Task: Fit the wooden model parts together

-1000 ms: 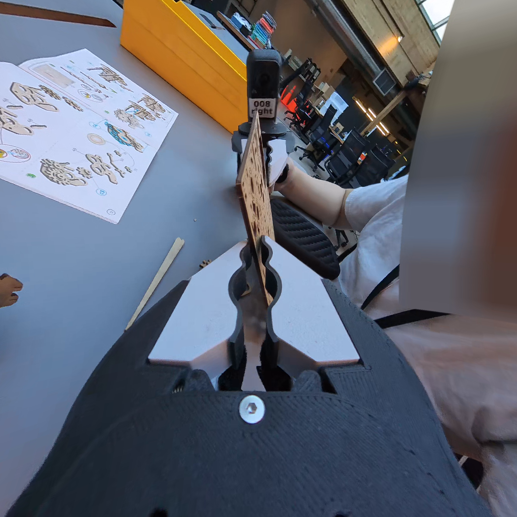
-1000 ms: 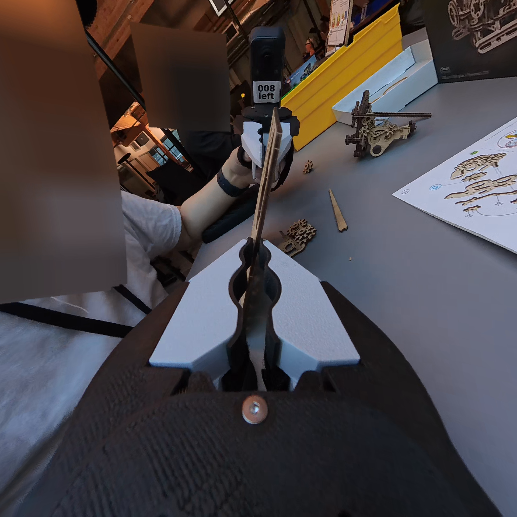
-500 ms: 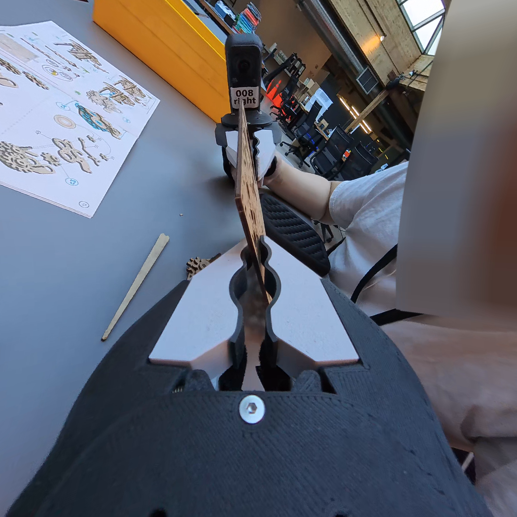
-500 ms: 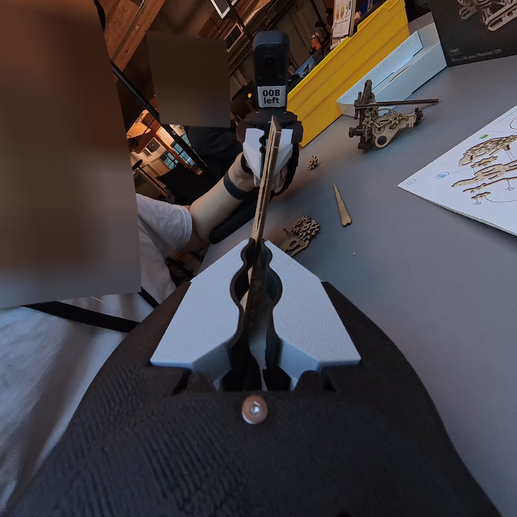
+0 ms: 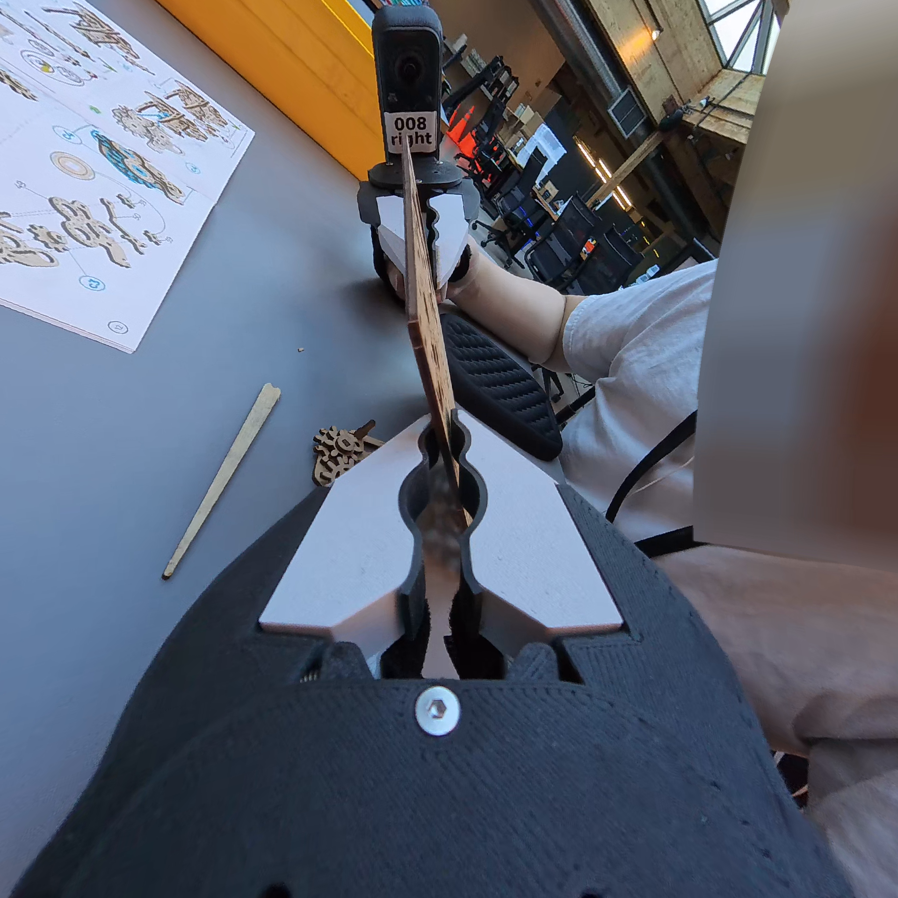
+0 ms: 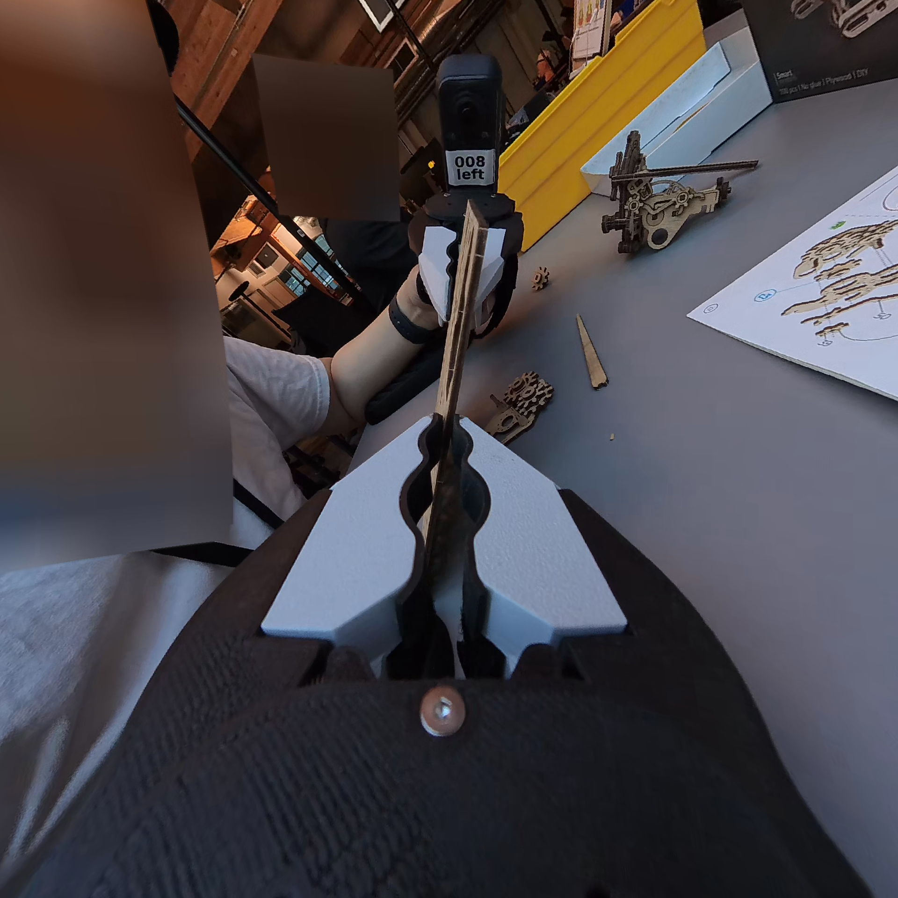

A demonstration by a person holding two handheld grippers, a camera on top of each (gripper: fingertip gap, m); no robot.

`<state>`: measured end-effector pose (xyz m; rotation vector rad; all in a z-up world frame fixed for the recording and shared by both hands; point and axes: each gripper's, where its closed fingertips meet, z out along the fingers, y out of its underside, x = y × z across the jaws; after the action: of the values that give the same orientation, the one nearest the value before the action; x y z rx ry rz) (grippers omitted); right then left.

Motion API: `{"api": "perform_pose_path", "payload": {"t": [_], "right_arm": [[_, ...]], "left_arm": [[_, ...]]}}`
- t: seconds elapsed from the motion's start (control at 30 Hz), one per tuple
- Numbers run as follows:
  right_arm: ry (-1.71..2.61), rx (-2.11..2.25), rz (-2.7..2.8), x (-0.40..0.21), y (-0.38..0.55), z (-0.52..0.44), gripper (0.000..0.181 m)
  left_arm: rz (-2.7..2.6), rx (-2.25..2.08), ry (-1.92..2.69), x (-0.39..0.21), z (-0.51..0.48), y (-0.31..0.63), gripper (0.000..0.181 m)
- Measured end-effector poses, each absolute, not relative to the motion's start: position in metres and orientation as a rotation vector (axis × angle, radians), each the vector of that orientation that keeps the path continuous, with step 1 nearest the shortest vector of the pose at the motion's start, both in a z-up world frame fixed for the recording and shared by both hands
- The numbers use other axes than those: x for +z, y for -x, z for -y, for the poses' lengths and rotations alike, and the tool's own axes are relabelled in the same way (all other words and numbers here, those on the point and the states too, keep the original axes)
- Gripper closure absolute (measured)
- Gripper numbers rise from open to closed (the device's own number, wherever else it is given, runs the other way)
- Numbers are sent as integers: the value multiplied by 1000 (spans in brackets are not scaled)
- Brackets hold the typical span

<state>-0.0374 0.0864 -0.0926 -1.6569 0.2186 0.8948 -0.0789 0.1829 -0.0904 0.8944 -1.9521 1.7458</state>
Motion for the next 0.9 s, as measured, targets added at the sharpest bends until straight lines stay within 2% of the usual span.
{"api": "perform_pose_path", "payload": {"t": [0.9], "right_arm": [[1630, 922, -214, -89, 38, -84, 180]], "left_arm": [[1966, 1687, -921, -91, -192, 82, 181]]}}
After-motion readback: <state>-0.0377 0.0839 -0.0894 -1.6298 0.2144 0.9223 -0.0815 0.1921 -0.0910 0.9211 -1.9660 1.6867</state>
